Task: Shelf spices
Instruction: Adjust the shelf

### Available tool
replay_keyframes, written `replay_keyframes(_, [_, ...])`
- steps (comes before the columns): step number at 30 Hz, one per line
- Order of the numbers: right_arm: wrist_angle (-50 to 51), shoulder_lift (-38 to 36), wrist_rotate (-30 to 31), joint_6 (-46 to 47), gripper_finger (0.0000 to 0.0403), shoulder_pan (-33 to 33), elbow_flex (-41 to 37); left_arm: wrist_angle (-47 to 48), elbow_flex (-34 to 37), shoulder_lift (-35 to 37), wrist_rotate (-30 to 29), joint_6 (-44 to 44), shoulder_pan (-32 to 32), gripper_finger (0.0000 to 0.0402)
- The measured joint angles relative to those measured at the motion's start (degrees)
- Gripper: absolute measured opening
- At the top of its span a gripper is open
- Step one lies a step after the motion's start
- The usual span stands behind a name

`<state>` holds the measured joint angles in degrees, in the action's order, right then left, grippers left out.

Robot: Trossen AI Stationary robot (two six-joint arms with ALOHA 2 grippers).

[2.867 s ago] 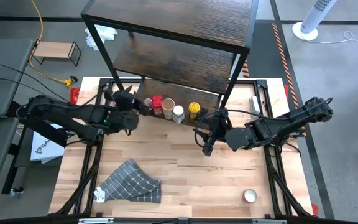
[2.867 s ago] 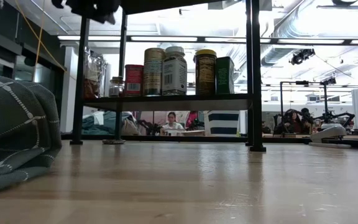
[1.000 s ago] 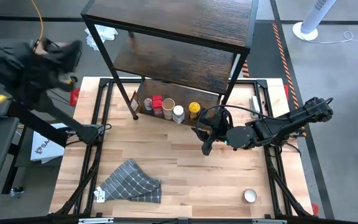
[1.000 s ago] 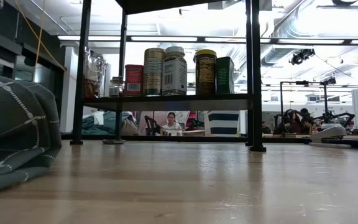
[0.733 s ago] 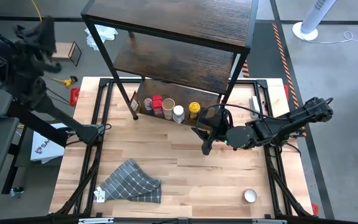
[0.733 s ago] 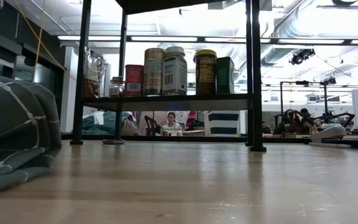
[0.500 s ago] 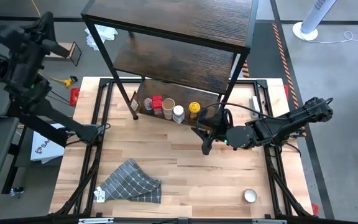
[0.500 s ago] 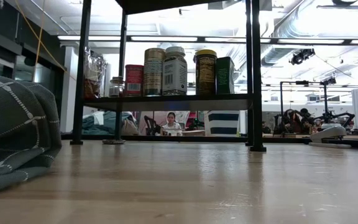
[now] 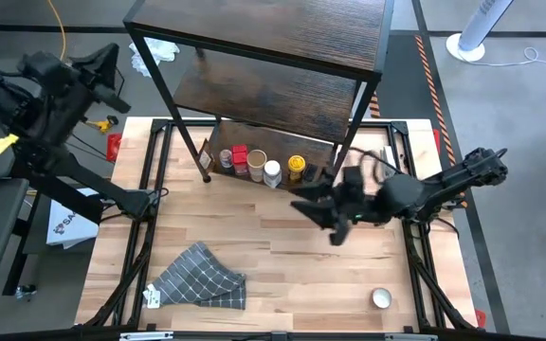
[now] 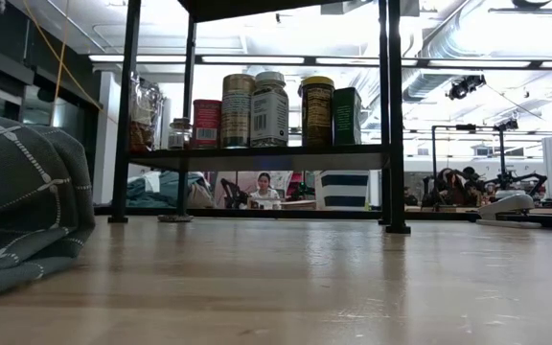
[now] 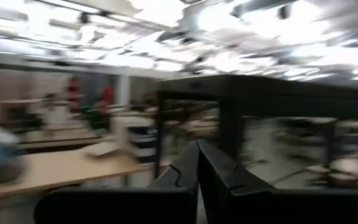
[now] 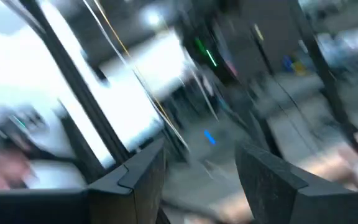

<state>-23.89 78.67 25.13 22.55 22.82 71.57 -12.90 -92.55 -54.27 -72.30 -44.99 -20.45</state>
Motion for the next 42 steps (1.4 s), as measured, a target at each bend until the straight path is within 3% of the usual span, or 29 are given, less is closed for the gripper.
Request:
replay_keyframes(4, [-8.4, 0.0, 0.9, -9.4, 0.0190, 2.6, 4.9, 12.5, 0.0, 2.3, 6.1, 14.5, -0.3, 0.0000])
replay_keyframes(8, [2.1, 0.8, 7.5, -21.2, 0.0173, 7.0, 15.1, 20.2, 0.0, 4.4, 6.8, 22.3, 0.2, 0.0000])
replay_keyframes(12, [19.0, 3.6, 22.4, -26.3, 0.0130, 11.3, 27.3, 20.8, 0.0, 5.5, 8.0, 22.9, 0.9, 0.0000])
replay_keyframes(15, [27.2, 6.3, 34.0, -30.2, 0.0072, 14.2, 35.0, 22.0, 0.0, 6.2, 8.8, 24.2, 0.9, 0.0000])
replay_keyframes(18, [30.5, 8.8, 47.1, -34.5, 0.0012, 16.5, 40.1, 25.6, -0.1, 6.2, 8.9, 26.1, 0.9, 0.0000])
replay_keyframes(21, [30.5, 10.7, 62.8, -39.3, 0.0007, 17.9, 42.8, 30.3, 0.0, 6.0, 8.8, 29.3, 0.9, 0.0000])
replay_keyframes(22, [30.6, 11.1, 64.7, -41.2, 0.0004, 18.2, 43.2, 31.5, 0.0, 6.0, 8.6, 30.0, 1.0, 0.0000])
replay_keyframes(35, [27.3, 10.6, 64.9, -42.2, 0.0000, 7.4, 43.1, 35.2, 0.0, 5.0, 4.2, 29.4, 6.5, 0.0000])
replay_keyframes(39, [16.8, 9.5, 55.1, -46.1, 0.0000, 6.7, 43.2, 35.8, 0.0, 4.7, 4.8, 29.4, 7.8, 0.0000])
replay_keyframes(42, [5.4, 9.4, 48.6, -55.5, 0.0000, 8.9, 43.1, 35.7, 0.0, 4.7, 6.7, 29.3, 8.7, 0.0000])
